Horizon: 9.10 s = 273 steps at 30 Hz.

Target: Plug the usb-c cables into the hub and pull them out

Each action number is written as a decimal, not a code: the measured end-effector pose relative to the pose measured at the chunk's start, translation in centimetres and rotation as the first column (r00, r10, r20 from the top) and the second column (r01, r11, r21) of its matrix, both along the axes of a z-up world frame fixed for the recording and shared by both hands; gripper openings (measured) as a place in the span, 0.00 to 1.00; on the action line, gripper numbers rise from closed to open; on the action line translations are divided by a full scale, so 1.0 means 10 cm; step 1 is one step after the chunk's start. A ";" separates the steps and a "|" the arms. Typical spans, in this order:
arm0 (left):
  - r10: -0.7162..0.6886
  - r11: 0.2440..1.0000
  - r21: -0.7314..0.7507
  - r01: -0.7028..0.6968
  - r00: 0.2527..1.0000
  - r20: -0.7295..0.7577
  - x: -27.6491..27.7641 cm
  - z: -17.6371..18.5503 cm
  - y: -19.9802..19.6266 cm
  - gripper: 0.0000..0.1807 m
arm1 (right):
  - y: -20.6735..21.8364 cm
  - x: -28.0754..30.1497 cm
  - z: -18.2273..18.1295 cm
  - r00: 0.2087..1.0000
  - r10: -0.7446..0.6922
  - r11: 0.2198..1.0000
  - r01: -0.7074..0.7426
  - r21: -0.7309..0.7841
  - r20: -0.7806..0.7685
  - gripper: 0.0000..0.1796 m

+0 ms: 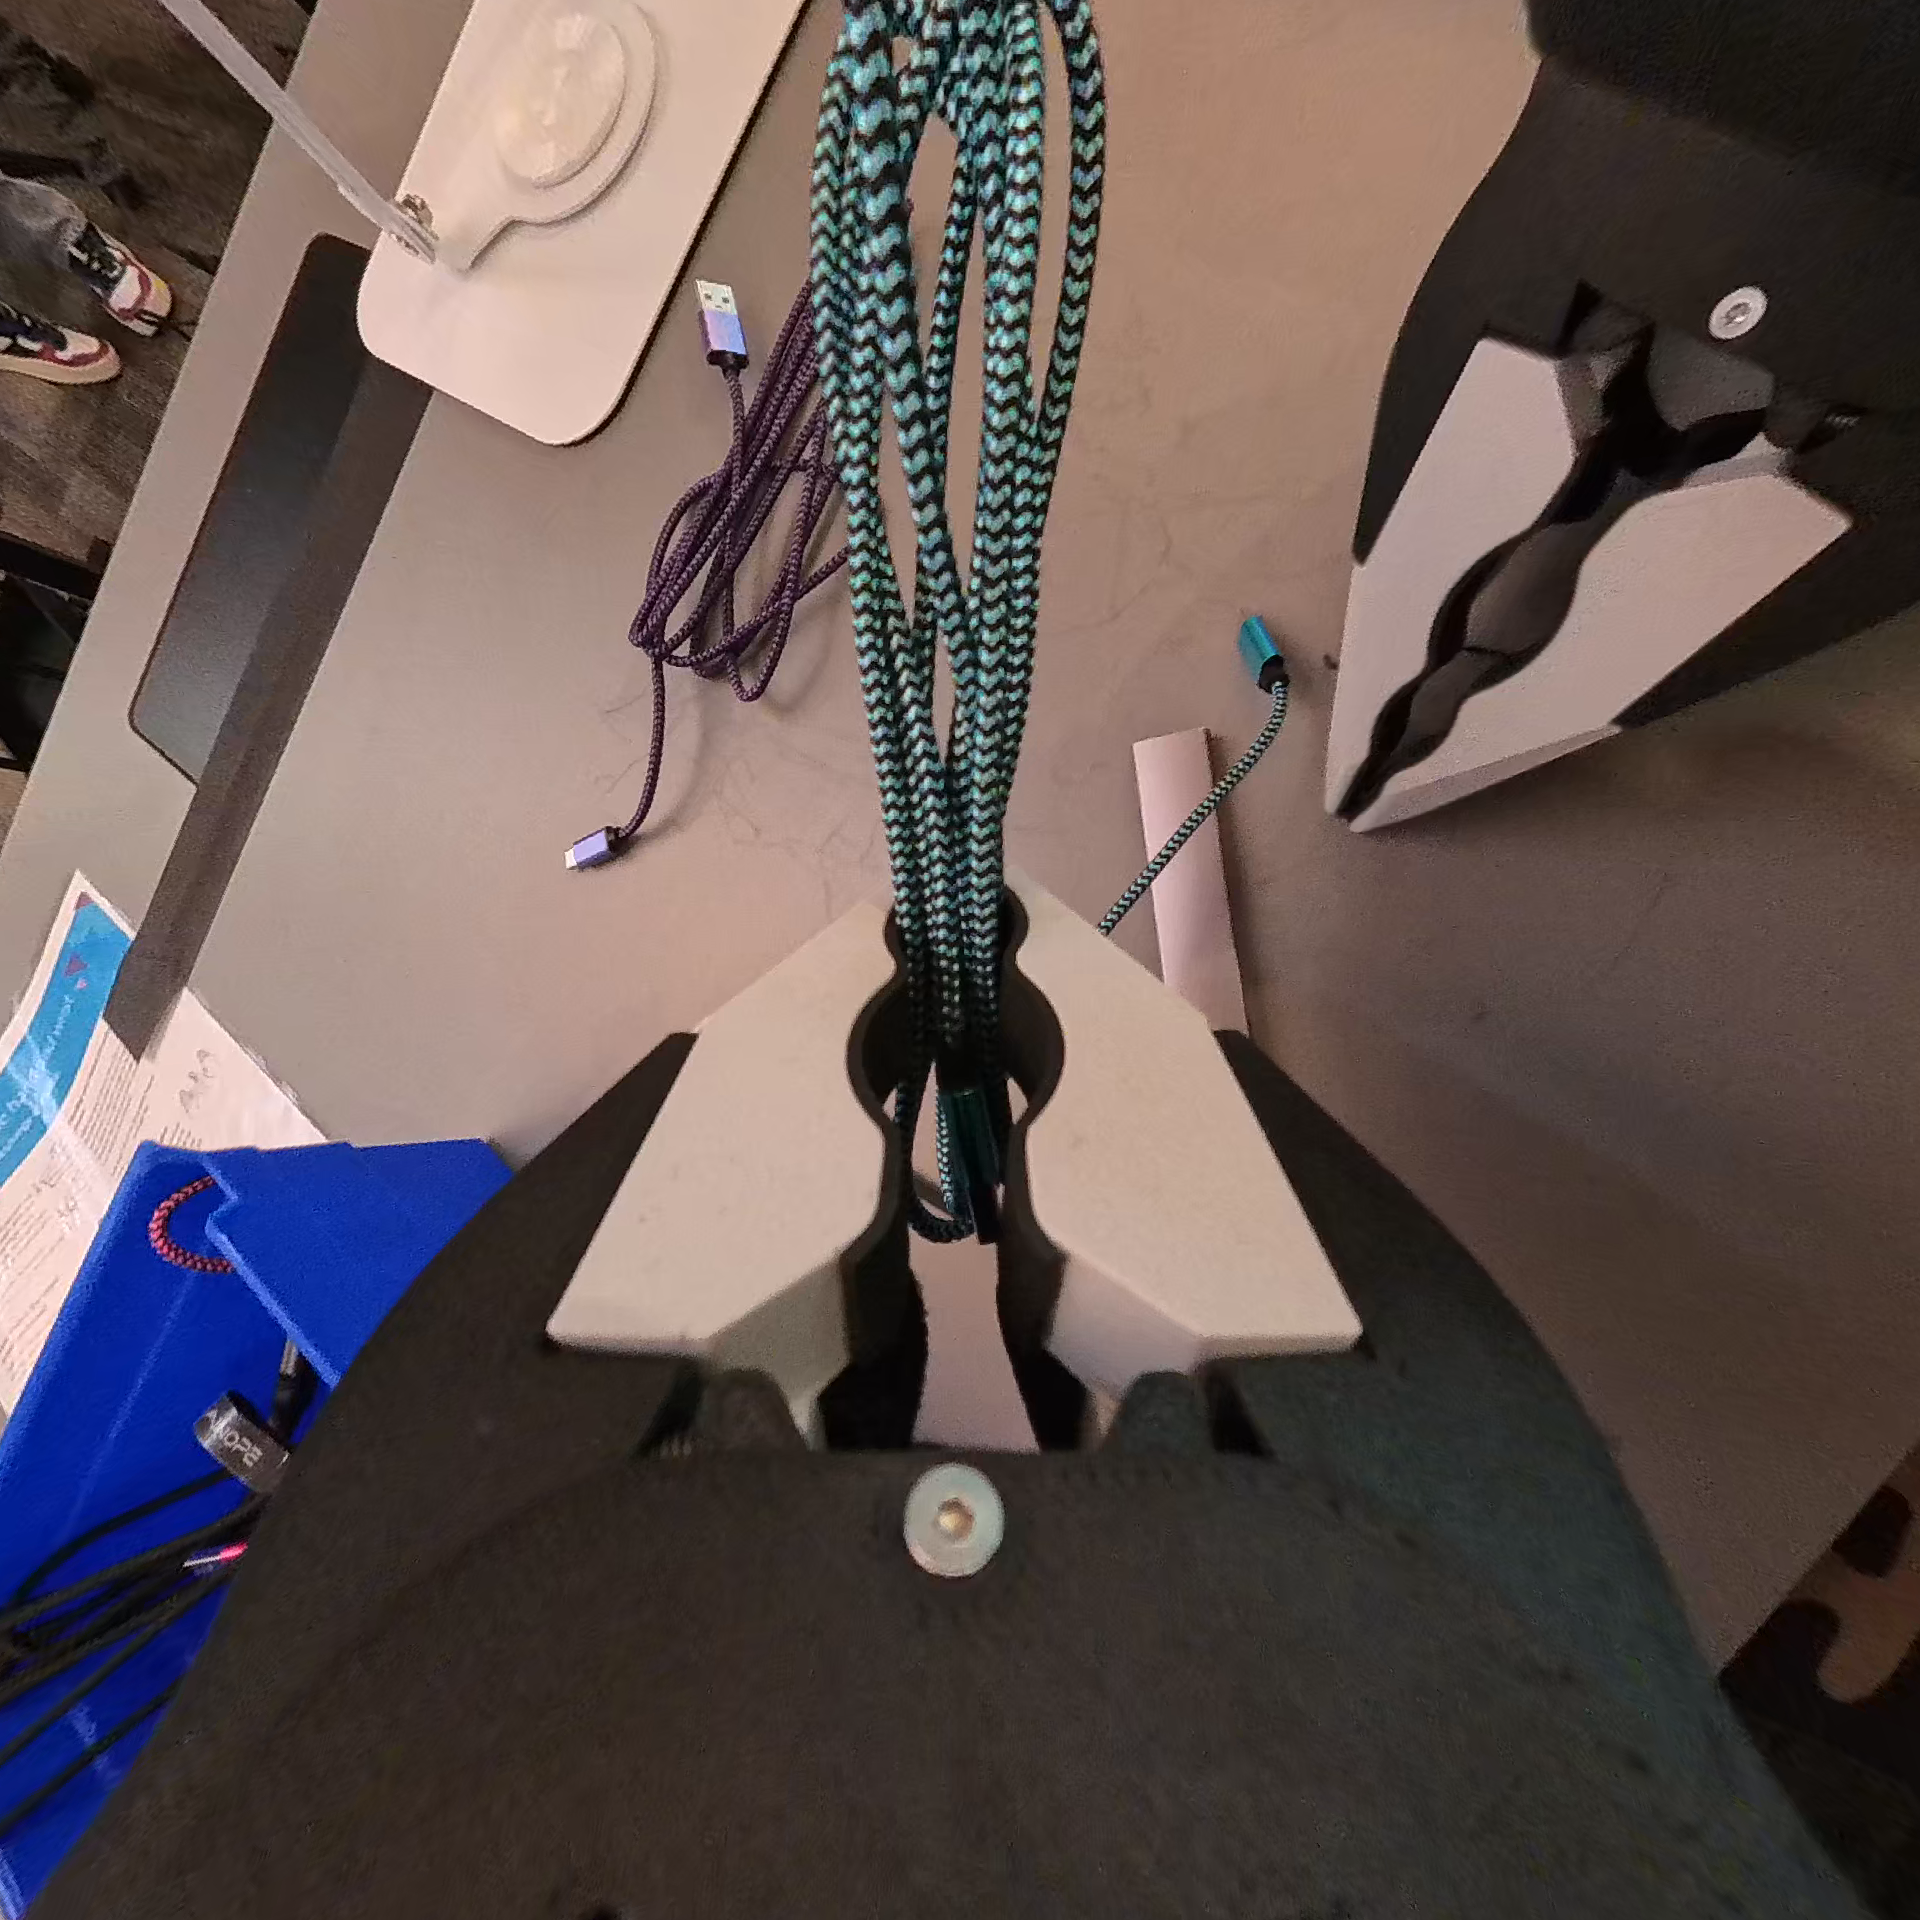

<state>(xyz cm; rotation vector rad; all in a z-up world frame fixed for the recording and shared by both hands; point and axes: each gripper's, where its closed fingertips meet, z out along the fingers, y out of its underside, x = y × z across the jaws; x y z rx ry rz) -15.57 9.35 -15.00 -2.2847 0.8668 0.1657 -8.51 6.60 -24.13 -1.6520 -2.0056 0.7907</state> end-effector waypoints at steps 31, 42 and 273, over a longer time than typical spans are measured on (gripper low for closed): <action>-0.102 0.991 -0.083 0.101 0.995 0.002 0.37 -0.19 -0.01 0.03 | 0.18 0.15 1.85 0.750 -0.122 0.897 -0.197 -0.395 -0.650 0.00; -0.145 0.989 -0.033 0.143 0.983 -0.112 0.34 -0.12 -0.03 0.03 | 0.40 -0.08 1.74 0.787 -0.189 0.908 -0.089 -0.410 -0.588 0.00; -0.404 0.677 -0.309 0.668 0.689 0.602 1.23 0.66 -0.56 0.02 | -0.12 0.31 1.86 0.508 0.230 0.925 -0.380 0.023 -0.830 0.36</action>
